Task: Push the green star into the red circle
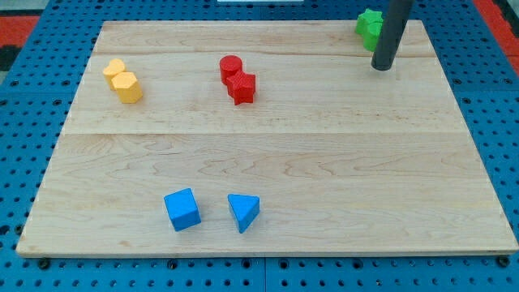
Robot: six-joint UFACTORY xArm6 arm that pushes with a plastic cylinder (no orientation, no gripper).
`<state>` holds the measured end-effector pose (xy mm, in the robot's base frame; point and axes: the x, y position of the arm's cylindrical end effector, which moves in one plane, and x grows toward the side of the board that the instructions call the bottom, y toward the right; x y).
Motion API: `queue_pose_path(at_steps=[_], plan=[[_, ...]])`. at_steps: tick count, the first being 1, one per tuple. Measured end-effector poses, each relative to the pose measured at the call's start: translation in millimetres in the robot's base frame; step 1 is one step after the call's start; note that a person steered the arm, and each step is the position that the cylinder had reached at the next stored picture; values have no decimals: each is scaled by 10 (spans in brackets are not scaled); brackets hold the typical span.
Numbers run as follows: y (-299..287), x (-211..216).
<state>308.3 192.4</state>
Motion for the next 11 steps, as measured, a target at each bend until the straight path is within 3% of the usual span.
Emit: queue_pose_path(at_steps=[3, 4, 5, 6, 7, 8, 9, 10, 11], plan=[[230, 136], [1160, -130], [1412, -1076], [1311, -1170], [827, -1166], [-476, -1165], [-1107, -1121], [-1942, -775], [-2235, -436]])
